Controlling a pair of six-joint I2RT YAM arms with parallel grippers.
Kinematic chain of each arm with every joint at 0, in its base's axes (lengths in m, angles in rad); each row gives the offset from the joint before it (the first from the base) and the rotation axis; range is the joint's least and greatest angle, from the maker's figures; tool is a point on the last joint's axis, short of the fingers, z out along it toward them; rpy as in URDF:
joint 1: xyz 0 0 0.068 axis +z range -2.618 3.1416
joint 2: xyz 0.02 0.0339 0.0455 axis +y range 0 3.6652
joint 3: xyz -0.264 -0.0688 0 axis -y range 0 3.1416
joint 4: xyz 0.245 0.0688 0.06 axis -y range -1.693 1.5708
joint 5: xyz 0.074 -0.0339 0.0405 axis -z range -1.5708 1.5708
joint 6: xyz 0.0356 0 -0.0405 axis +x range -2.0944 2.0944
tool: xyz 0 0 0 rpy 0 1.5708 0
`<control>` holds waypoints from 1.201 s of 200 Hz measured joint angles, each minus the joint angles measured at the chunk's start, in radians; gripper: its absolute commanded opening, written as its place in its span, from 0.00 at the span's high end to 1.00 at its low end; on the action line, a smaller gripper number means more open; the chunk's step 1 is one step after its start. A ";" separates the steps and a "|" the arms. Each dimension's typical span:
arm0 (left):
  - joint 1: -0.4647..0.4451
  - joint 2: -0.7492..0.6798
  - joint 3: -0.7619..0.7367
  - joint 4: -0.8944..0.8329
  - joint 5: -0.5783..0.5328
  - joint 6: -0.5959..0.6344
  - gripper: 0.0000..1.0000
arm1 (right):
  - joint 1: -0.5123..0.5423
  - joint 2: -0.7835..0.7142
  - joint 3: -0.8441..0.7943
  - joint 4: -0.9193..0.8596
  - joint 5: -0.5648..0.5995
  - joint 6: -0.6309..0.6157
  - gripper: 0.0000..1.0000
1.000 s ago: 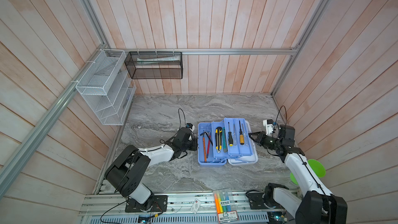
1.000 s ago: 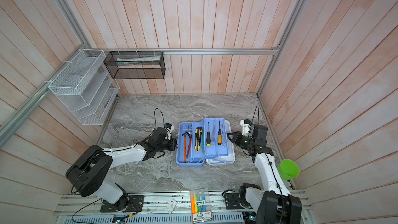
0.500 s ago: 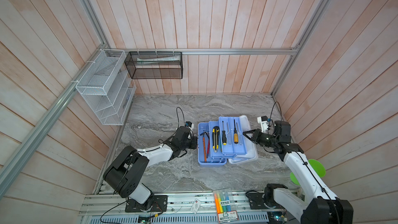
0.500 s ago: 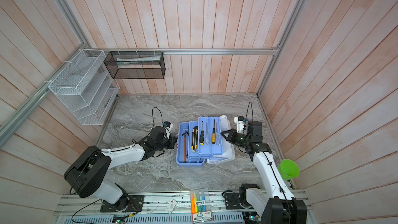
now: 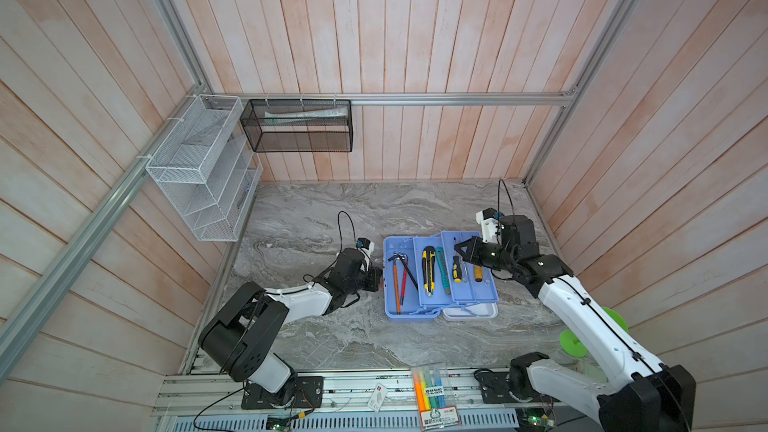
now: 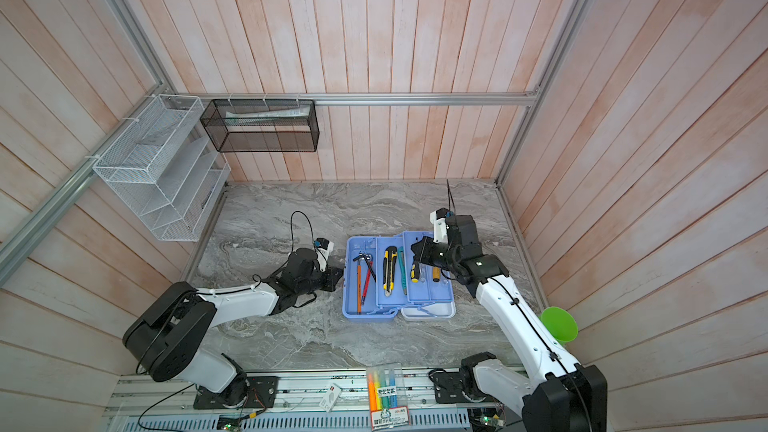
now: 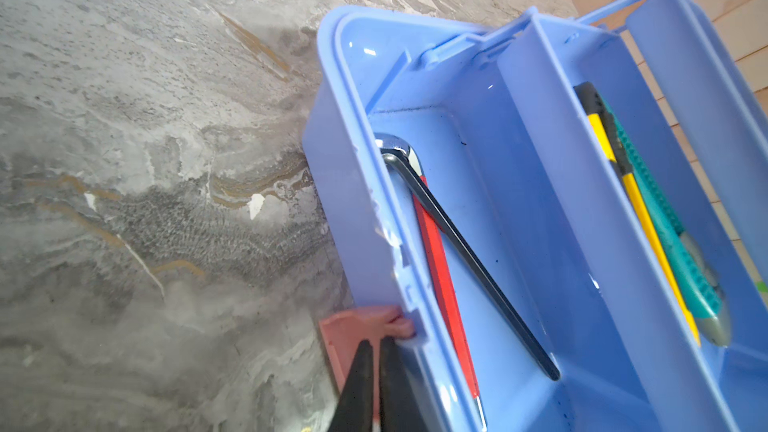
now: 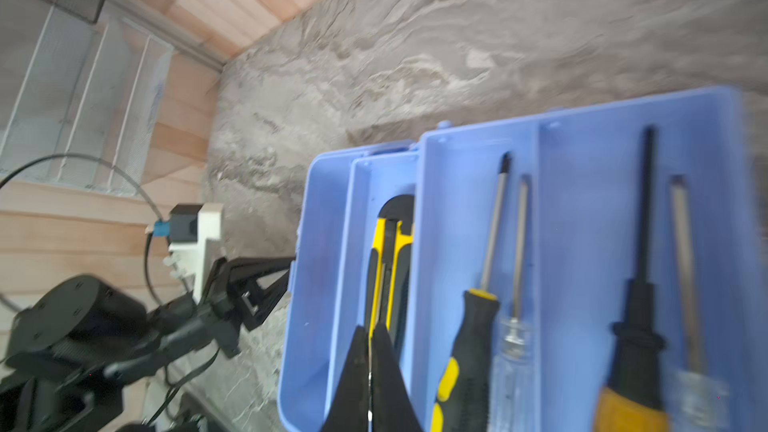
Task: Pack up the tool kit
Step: 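Lift and swing the white lid up over the tray with the right gripper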
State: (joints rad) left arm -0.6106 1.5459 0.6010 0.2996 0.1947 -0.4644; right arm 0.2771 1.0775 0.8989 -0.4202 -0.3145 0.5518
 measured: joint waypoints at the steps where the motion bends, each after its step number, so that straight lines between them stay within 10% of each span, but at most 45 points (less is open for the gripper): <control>1: 0.000 0.000 -0.001 0.000 0.000 0.000 0.91 | -0.002 -0.002 0.000 -0.001 0.003 -0.001 1.00; 62: 0.003 -0.013 -0.014 0.026 0.016 0.000 0.91 | -0.450 -0.007 -0.131 0.079 0.002 -0.065 1.00; 121: 0.005 -0.013 -0.014 0.030 0.018 -0.003 0.91 | -0.499 0.323 -0.240 0.177 -0.105 -0.111 1.00; 240: 0.008 0.006 -0.012 0.031 0.037 -0.004 0.91 | -0.512 0.506 -0.268 0.382 -0.399 -0.163 1.00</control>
State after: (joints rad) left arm -0.6022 1.5517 0.5888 0.3309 0.2314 -0.4683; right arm -0.2344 1.5833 0.6312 -0.0383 -0.7136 0.3885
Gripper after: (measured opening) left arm 0.092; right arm 0.047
